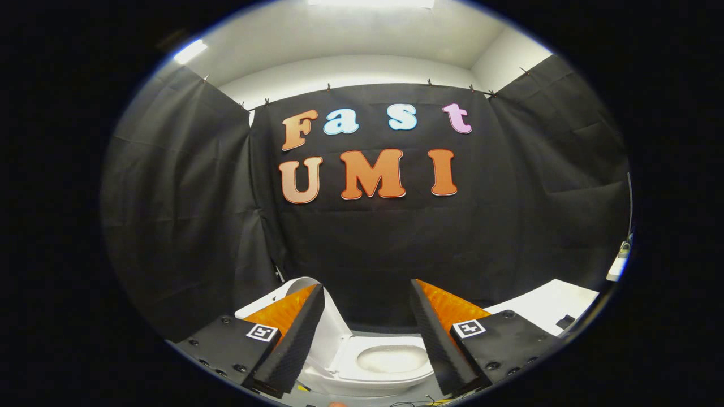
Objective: Open the toilet lid.
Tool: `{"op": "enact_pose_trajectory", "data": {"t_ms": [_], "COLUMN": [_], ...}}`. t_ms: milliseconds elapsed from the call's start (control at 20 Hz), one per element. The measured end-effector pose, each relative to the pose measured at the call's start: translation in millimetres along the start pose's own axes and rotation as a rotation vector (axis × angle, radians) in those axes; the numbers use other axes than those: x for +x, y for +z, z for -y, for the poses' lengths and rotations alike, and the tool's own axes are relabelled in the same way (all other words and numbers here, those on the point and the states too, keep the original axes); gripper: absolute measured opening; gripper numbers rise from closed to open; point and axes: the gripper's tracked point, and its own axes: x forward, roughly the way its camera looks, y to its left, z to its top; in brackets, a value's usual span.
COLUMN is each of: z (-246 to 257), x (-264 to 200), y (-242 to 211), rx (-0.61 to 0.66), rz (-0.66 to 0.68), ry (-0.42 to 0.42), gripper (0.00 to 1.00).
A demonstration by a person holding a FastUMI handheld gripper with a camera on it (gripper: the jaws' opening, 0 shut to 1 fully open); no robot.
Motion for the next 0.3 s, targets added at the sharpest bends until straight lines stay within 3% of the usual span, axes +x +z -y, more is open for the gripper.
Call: {"op": "enact_pose_trajectory", "data": {"t_ms": [300], "z": [1.4], "x": [-0.4], "y": [3.0], "rx": [-0.007], "rz": [0.010], "ry": [0.000], "gripper": [0.96]}}
